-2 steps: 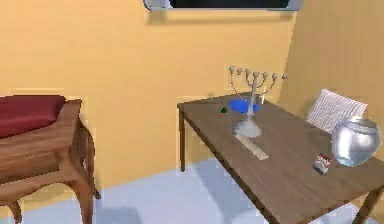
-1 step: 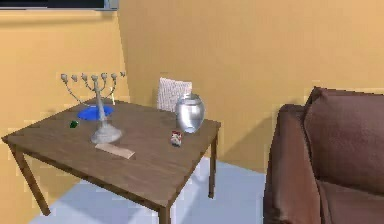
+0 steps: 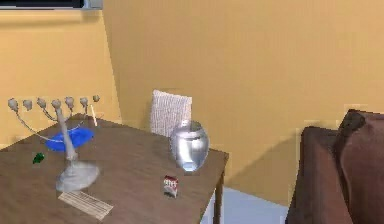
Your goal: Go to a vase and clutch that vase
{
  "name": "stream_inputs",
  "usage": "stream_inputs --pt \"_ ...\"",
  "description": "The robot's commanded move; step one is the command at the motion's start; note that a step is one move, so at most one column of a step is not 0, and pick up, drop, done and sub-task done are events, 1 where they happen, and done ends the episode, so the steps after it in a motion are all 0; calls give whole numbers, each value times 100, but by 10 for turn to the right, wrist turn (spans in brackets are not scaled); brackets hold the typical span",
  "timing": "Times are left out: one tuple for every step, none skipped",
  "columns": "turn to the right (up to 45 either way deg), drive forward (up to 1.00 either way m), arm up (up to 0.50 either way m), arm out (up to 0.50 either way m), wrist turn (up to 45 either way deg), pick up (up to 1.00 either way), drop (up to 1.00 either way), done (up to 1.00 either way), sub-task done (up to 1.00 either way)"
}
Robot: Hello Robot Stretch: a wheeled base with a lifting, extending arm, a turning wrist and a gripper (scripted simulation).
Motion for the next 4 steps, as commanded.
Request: stream_inputs --pt "-450 0 0 0 0 0 0 0 0" --pt "-390 0 0 0 0 0 0 0 0" --pt "0 0 50 0 0 0 0 0 0" --pt "0 0 38 0 0 0 0 0 0"
